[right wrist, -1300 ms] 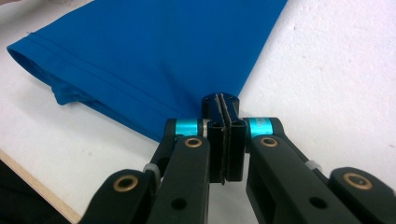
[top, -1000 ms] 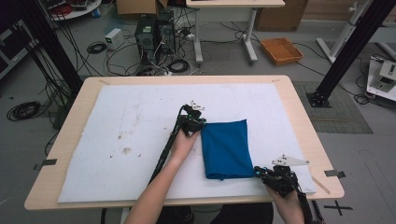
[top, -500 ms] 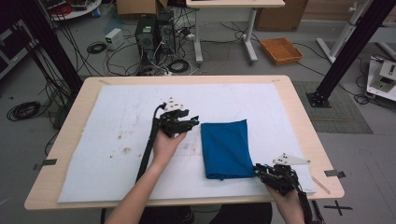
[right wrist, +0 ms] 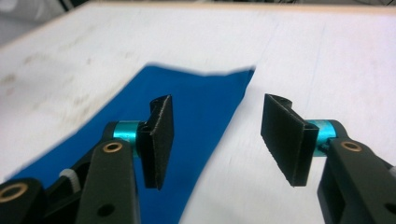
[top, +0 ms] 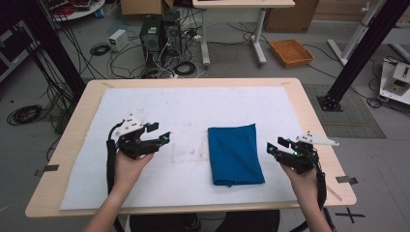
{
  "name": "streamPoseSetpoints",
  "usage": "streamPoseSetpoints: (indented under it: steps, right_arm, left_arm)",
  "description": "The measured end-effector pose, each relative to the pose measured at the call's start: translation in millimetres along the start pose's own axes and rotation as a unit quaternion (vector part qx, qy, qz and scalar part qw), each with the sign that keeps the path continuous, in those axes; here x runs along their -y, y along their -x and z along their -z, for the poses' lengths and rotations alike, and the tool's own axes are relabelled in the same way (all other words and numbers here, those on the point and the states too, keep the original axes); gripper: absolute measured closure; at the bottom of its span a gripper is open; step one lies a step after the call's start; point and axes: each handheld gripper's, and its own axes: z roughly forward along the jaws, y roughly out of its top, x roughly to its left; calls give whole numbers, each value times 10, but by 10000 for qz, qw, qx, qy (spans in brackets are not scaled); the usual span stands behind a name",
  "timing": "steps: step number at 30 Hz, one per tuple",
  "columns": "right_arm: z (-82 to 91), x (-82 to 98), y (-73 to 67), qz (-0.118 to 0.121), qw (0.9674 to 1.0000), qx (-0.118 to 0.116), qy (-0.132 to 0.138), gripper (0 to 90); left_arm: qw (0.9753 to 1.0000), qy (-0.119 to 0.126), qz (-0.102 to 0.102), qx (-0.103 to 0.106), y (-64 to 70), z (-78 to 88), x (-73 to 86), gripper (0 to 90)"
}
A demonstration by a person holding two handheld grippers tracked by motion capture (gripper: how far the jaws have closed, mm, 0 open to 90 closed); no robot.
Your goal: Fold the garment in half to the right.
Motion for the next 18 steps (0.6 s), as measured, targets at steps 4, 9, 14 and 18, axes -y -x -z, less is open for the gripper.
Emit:
streamPoseSetpoints:
  steps: [4, 9, 14, 18]
  right_arm:
    - [-90, -166, 91, -222, 9996, -14, 163, 403]
    - [-116, -154, 108, -244, 9994, -41, 259, 399]
    - [-86, -142, 134, -165, 9993, -22, 336, 389]
    - [-65, -154, 153, -140, 9993, -22, 352, 375]
  left_arm:
    - [10000, 51, -33, -18, -25, 152, 82, 383]
    - [9998, 160, -61, -67, -80, 248, 130, 380]
    - [9996, 251, -64, -129, -92, 263, 154, 380]
    - [9997, 212, -63, -143, -65, 239, 163, 380]
